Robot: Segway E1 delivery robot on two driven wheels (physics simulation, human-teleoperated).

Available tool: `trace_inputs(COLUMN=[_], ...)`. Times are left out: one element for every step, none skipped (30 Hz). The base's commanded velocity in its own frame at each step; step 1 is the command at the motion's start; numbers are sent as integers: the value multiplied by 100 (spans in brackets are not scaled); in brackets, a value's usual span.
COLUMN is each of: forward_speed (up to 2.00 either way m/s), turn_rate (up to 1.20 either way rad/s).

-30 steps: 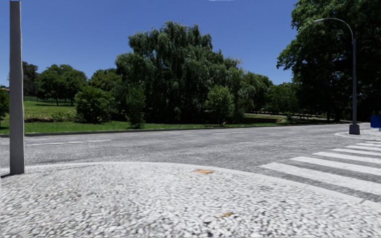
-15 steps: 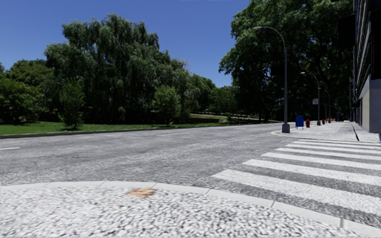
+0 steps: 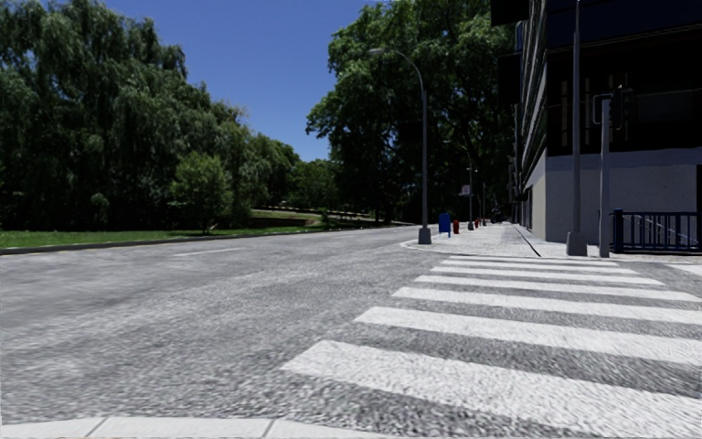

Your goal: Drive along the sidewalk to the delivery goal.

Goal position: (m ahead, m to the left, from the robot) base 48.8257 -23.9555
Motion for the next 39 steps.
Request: trace_inputs(forward_speed=[152, 152, 152, 152, 152, 152, 152, 152, 152, 152, 152, 152, 152, 152, 152, 152, 152, 152, 152, 152, 152, 152, 153, 154, 154, 154, 154, 154, 154, 154, 155, 165, 181, 194, 194, 197, 198, 198, 198], turn_rate=[-67, -67, -67, -67, -67, -67, -67, -67, -67, -67, -67, -67, -67, -67, -67, -65, -65, -64, -64, -64, -64, -60, -5, 0, 0, 0, 0, 0, 0, 0, 0, 0, 0, 0, 0, 0, 0, 0, 0])
